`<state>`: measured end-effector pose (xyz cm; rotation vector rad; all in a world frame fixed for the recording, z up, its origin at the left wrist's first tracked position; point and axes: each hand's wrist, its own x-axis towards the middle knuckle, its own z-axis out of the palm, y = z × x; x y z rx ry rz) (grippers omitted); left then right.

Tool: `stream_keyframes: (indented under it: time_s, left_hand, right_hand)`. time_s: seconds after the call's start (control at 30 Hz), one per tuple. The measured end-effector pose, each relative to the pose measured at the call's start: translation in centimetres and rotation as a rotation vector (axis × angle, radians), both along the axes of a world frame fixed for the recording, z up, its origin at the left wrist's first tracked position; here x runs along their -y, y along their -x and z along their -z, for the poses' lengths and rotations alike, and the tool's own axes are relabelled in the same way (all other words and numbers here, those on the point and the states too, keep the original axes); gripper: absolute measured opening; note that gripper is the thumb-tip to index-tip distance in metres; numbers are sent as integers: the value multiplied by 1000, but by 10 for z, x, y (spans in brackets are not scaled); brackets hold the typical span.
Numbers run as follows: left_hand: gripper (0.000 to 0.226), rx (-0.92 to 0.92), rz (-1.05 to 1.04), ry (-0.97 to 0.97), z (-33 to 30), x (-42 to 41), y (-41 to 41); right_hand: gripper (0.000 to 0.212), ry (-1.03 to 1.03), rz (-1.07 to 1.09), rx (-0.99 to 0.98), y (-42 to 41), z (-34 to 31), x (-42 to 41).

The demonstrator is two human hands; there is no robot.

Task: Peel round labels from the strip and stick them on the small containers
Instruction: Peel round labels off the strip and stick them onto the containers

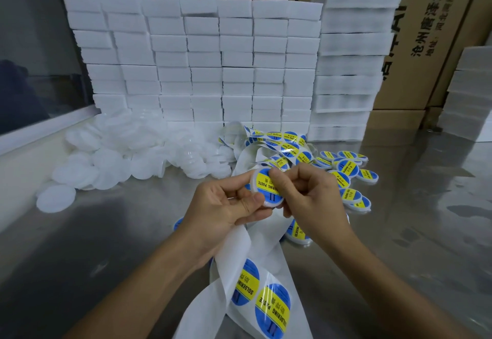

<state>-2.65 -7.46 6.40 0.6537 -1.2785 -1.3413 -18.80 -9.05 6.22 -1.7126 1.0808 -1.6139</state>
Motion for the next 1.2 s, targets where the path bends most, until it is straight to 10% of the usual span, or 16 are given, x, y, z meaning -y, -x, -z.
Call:
stream_keyframes:
  time_s: [0.17,0.47,0.63,1.03,1.2]
  left_hand:
    - [35,167,-39,103,3,0,0]
    - [26,143,-163,22,1,9,-11]
    - [15,135,-261,-12,2,13,-15]
    - [17,138,-262,-45,2,9,-6]
    - [14,110,-324,-81,0,8,-8]
  right_hand:
    - [61,-19,137,-94,-3,1,-4]
    - [5,36,-123,-84,-4,4,-1]
    - [37,27,-229,-88,-6,5,-1]
    - [7,57,-48,-38,-9,8,0]
    - [53,315,92,-432,-8,8,-7]
